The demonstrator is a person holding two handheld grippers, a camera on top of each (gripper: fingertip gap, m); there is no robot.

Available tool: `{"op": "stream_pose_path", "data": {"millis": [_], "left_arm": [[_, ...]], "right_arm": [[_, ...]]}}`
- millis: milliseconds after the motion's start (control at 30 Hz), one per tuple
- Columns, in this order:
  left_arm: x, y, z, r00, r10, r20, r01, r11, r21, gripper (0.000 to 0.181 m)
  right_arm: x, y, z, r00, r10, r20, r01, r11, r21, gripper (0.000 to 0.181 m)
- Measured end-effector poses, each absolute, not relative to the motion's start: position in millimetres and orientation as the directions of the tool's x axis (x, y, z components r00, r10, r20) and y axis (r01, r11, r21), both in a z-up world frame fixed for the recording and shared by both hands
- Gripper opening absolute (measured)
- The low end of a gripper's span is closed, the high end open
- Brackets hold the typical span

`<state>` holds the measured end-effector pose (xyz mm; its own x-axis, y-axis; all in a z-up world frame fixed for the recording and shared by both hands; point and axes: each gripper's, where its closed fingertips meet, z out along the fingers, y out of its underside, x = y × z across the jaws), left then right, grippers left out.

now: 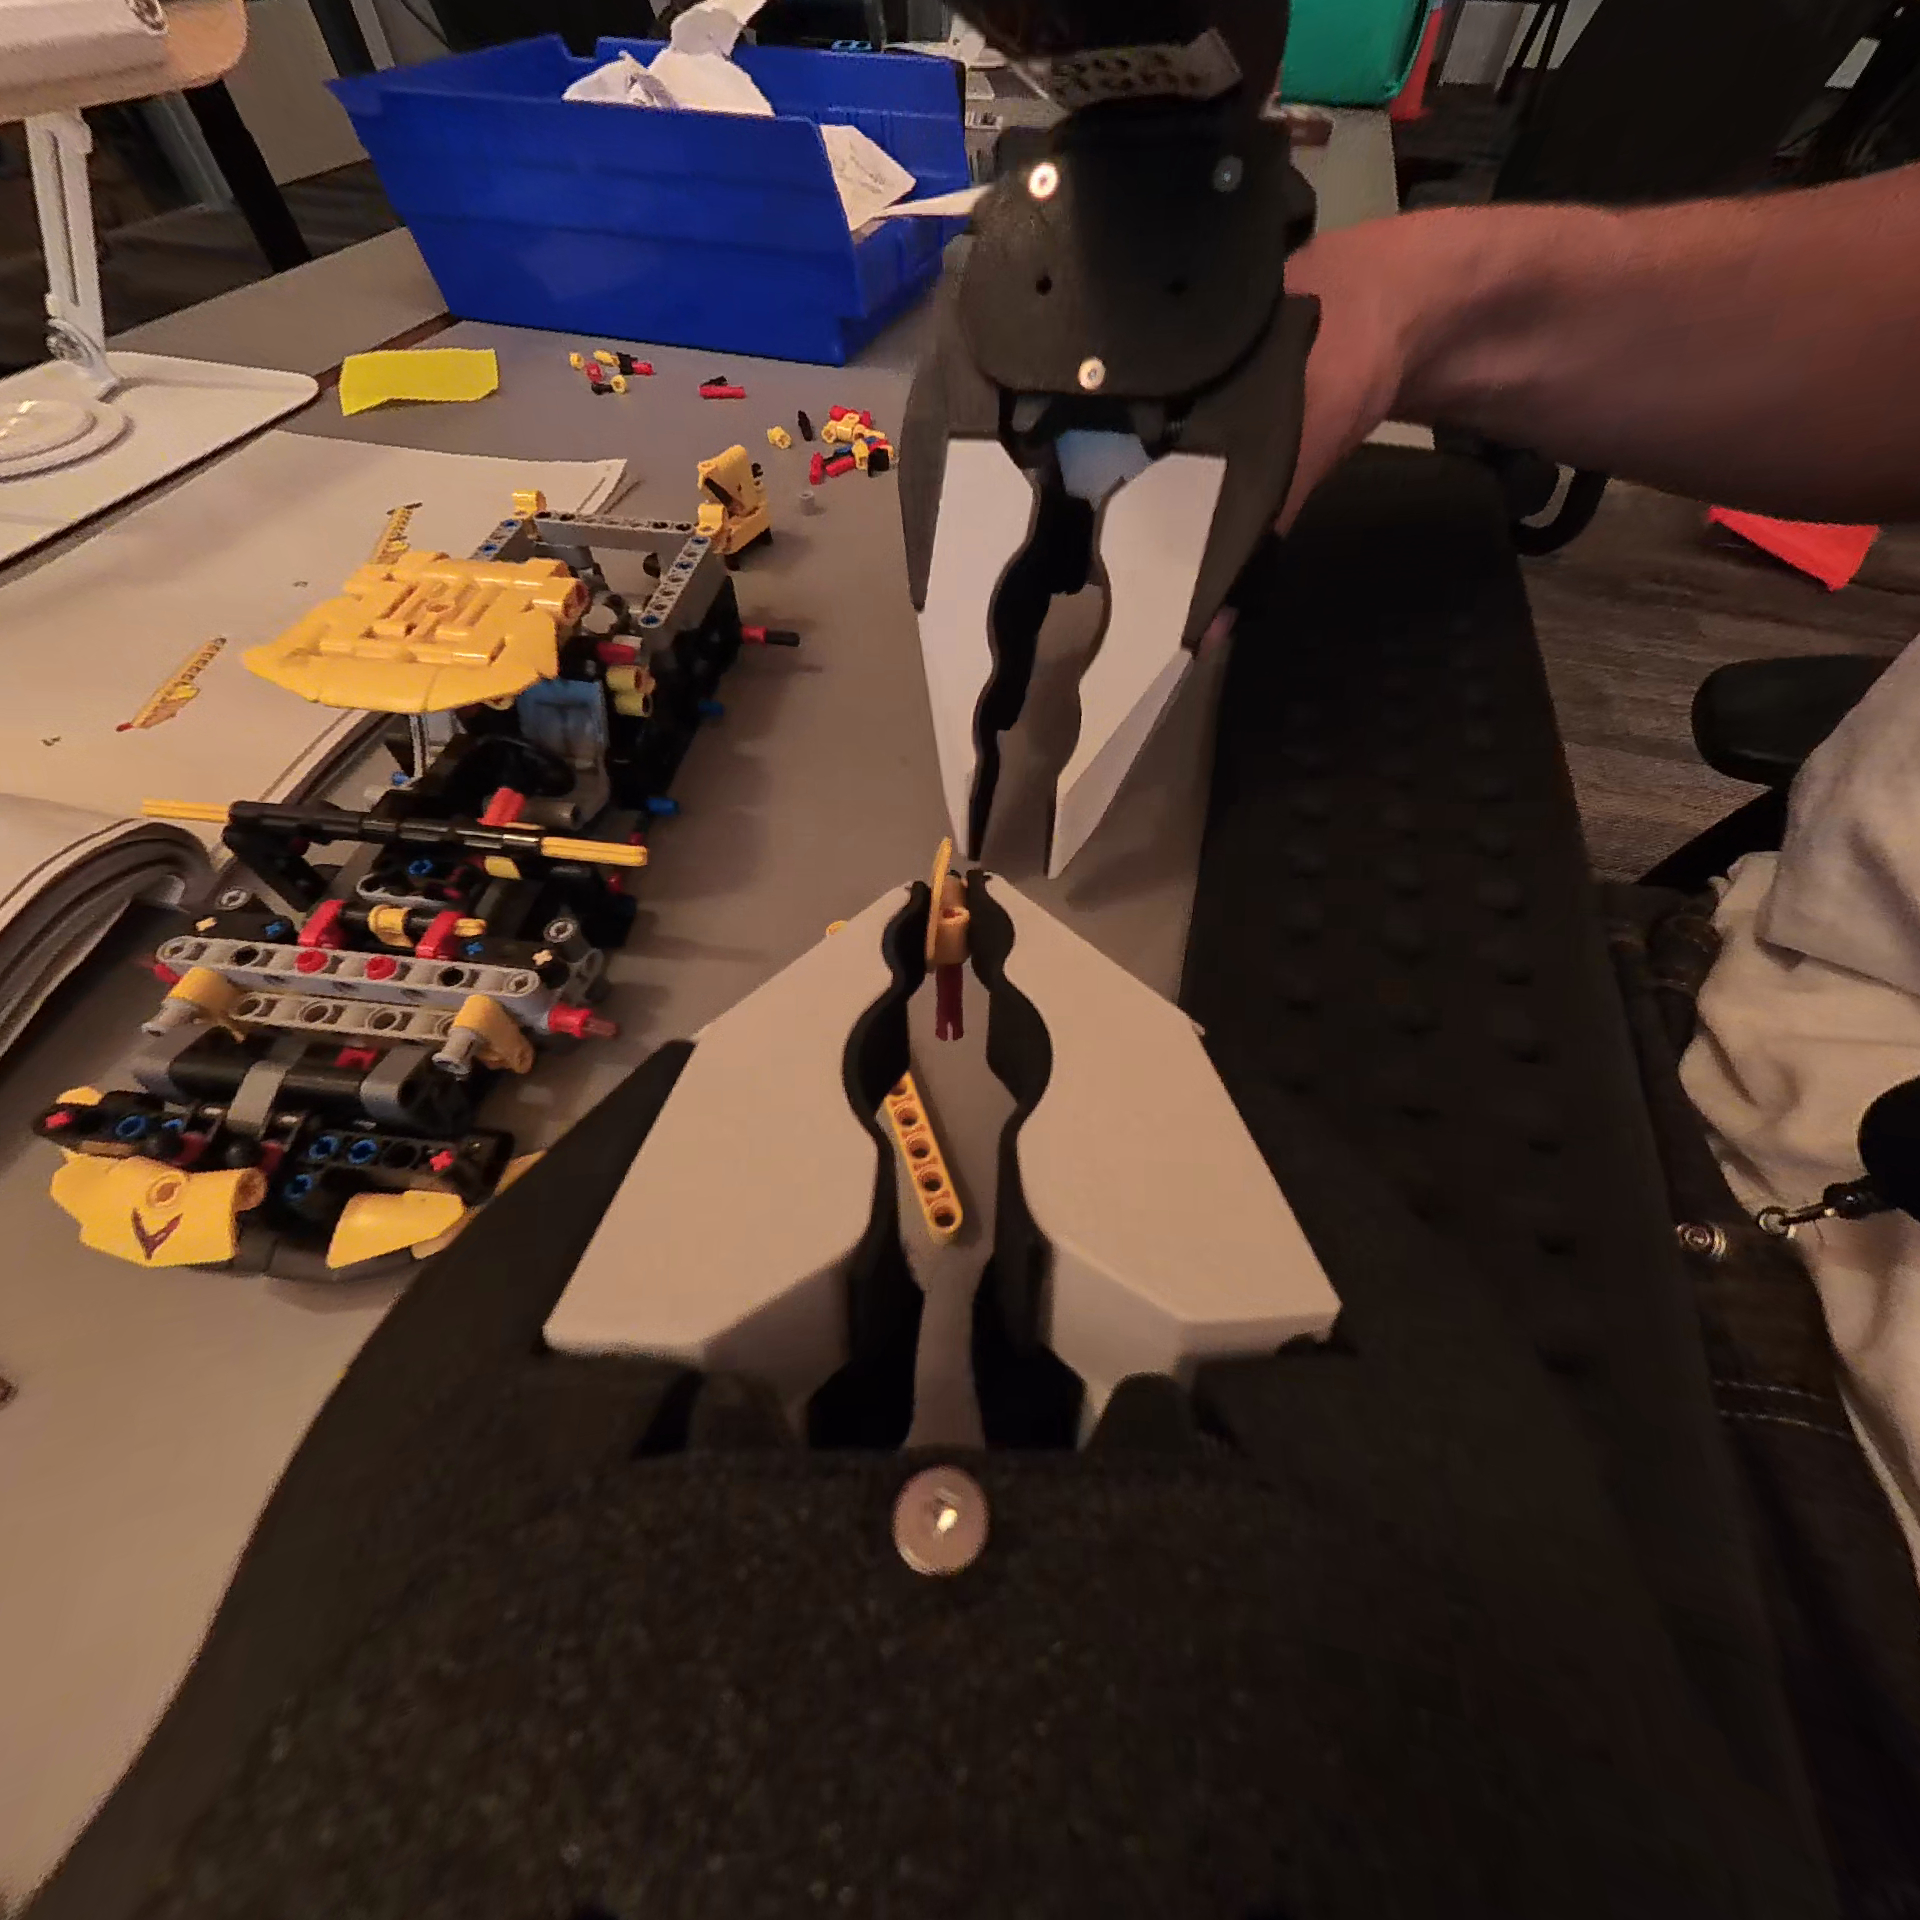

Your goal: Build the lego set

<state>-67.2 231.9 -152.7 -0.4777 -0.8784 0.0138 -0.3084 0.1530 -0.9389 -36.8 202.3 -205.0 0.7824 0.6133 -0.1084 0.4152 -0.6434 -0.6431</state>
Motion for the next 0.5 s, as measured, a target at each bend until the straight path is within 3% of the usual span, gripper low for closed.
{"op": "stream_pose_path", "data": {"millis": [100,433,500], "left_arm": [[-67.1,232.7,-151.4,-0.475,-0.880,0.018,-0.304,0.145,-0.942,0.007],[-67.5,232.0,-151.3,-0.481,-0.876,0.025,-0.303,0.140,-0.943,0.007],[-67.5,231.8,-151.2,-0.482,-0.876,0.024,-0.302,0.141,-0.943,0.007]], "right_arm": [[-28.1,210.9,-209.0,0.793,0.609,0.015,0.475,-0.602,-0.642,0.020],[-30.6,211.9,-204.4,0.722,0.687,-0.086,0.493,-0.598,-0.632,0.014],[-18.1,211.6,-212.0,0.720,0.687,-0.092,0.517,-0.621,-0.590,0.017]]}}
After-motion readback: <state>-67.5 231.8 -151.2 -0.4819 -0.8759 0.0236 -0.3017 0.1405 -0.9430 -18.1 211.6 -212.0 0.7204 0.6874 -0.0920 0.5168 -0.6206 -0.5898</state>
